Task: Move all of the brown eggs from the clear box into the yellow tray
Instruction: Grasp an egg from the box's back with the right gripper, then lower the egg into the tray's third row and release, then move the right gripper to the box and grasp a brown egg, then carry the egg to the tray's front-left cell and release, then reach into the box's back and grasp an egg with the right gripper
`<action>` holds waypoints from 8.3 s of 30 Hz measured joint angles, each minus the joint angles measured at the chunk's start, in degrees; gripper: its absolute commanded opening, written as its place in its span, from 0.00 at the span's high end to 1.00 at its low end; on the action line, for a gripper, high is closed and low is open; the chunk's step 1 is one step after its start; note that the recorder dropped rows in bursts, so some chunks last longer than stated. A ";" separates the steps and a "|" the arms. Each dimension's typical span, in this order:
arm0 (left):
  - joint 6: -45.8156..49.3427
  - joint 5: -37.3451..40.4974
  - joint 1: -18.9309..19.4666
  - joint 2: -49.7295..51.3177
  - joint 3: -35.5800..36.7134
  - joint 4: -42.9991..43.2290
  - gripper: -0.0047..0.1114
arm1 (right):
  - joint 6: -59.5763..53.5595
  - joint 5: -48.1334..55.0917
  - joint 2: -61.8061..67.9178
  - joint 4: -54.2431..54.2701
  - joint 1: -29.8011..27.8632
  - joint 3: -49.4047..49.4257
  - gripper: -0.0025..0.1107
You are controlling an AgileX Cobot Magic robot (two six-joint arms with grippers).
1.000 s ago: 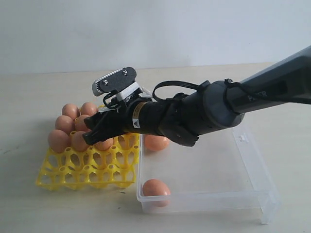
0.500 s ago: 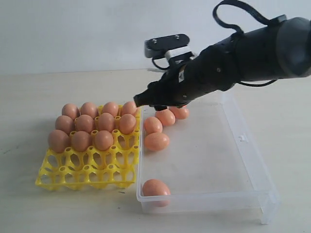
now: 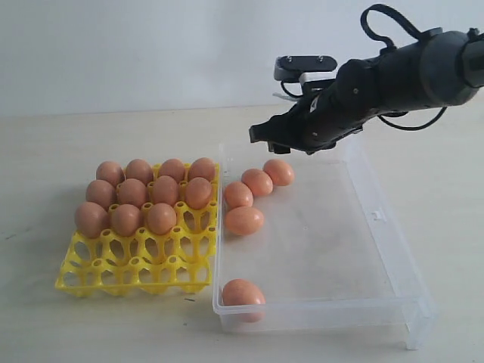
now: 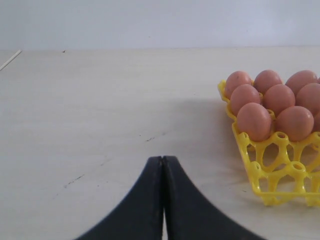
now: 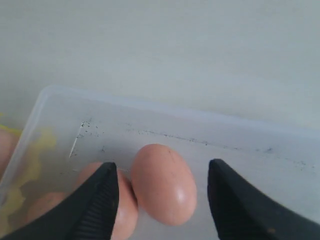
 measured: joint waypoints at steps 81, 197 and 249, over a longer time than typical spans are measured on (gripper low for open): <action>0.00 0.00 0.00 0.00 0.00 0.00 0.96 | 14.72 -37.51 3.09 -17.67 16.29 13.60 0.45; 0.00 0.00 0.00 0.00 0.00 0.00 0.96 | 55.43 -47.18 14.98 -44.25 26.22 -2.84 0.90; 0.00 0.00 0.00 0.00 0.00 0.00 0.96 | 7.70 16.20 -2.90 -16.18 10.33 -3.29 0.50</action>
